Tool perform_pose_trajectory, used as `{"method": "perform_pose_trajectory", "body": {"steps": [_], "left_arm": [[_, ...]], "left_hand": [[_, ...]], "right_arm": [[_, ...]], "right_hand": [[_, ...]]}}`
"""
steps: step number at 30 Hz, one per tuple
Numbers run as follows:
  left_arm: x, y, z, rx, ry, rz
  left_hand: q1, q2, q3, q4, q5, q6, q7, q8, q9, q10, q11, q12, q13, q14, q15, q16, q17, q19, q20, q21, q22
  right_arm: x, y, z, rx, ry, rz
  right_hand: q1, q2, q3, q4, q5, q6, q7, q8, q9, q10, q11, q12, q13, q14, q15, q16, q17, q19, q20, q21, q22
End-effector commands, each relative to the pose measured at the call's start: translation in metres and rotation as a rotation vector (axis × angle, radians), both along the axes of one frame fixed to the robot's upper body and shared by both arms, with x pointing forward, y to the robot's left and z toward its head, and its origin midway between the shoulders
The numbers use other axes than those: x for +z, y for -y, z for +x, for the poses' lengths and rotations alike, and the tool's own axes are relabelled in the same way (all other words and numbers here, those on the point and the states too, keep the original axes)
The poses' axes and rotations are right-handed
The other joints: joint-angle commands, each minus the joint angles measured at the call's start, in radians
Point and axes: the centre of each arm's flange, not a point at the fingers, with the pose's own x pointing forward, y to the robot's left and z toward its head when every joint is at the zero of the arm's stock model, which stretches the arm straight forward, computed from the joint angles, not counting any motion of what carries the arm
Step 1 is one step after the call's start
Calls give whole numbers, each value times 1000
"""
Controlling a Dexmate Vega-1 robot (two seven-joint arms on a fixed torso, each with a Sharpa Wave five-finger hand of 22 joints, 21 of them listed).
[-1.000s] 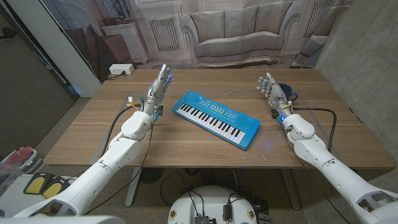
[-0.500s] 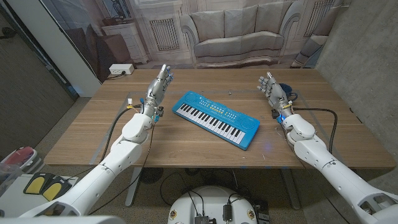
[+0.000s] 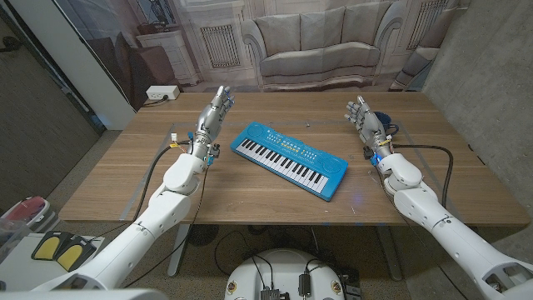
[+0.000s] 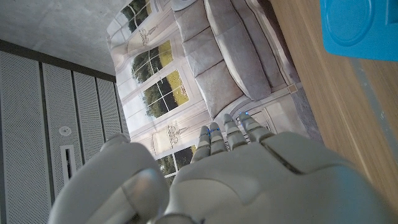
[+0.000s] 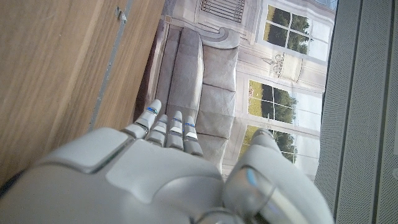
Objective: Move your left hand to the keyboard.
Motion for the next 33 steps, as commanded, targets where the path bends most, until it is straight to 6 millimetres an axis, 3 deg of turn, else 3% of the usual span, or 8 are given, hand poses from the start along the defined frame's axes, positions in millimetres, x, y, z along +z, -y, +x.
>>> {"method": "perform_pose_trajectory", "body": {"steps": [1,26,33], "left_arm": [[3,9,-16,3,40,44],[8,14,-35,159,182,130],[11,18,-40,195,214,162]], "left_hand": [[12,-1,-2,-7,6,10,-1,3,4,8,-4,1,4,6,-1,3,3,7,-30,5,4],[26,8,-2,-11,8,19,-2,0,4,17,-9,-1,4,13,0,-1,3,8,-32,2,4],[33,14,-1,-13,9,22,-3,-1,4,21,-6,-2,4,20,-4,0,3,21,-45,6,5]], "right_arm": [[-1,1,-8,-9,10,-2],[0,3,-13,-27,47,-8],[-2,1,-14,-22,43,-15]], "right_hand": [[4,5,-1,-5,-1,11,0,0,2,8,2,4,2,11,-1,0,5,4,-26,-1,5],[9,9,-1,-10,-1,28,-4,4,2,25,-4,8,2,24,-2,1,5,18,-27,-11,5],[9,9,-2,-10,-1,28,-5,3,2,26,-5,7,2,25,-3,0,5,20,-27,-14,5]]}}
